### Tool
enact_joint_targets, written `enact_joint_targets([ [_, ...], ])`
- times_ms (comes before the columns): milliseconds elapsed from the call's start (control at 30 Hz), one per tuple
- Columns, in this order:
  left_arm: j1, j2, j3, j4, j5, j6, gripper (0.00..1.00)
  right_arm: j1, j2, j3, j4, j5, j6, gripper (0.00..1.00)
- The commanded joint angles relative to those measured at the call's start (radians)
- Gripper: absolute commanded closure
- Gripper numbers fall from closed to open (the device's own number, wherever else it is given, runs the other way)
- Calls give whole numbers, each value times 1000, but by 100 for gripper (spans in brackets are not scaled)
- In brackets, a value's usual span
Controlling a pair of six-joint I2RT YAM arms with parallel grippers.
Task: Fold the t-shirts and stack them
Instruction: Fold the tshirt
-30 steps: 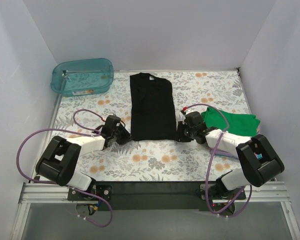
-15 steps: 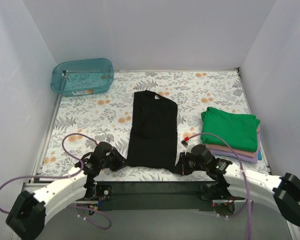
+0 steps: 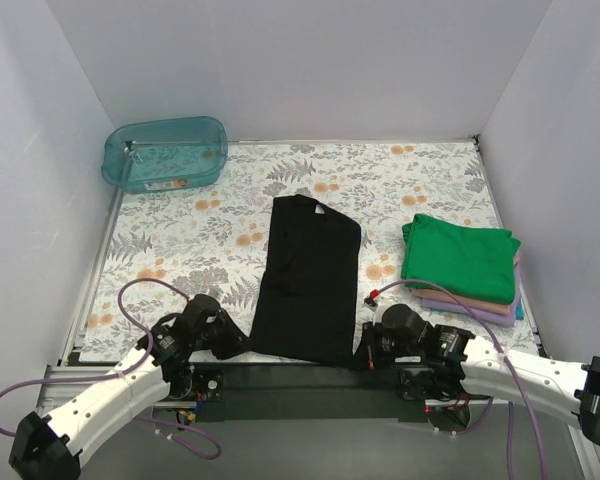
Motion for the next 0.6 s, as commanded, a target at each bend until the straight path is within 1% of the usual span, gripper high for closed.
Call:
enact_joint_targets([
  [0, -3, 47, 100, 22, 10, 31, 100, 7, 56, 119, -100, 58, -56, 99],
  [33, -4, 51, 128, 19, -6, 53, 100, 7, 62, 148, -122, 78, -69, 99],
  [67, -4, 54, 153, 17, -21, 65, 100, 7, 63, 195, -145, 137, -92, 99],
  [100, -3, 61, 197, 19, -64, 79, 100, 6, 66, 223, -206, 170, -103, 99],
  [167, -4, 74, 231, 22, -95, 105, 100, 7, 71, 272, -260, 282, -133, 99],
  [200, -4, 96, 248, 25, -101, 112, 100, 7, 74, 324, -288, 305, -144, 99],
  [300, -4, 143, 306, 75, -104, 134, 100, 6, 77, 387, -303, 385, -191, 99],
  [433, -4, 240, 386, 181, -161, 159, 100, 4, 105, 511, -334, 509, -234, 99],
  [533, -4, 318, 501, 204, -292, 182, 100, -14, 149, 596, -363, 641, -273, 99],
  [567, -4, 343, 519, 215, -317, 189, 100, -26, 158, 616, -361, 659, -288, 99],
])
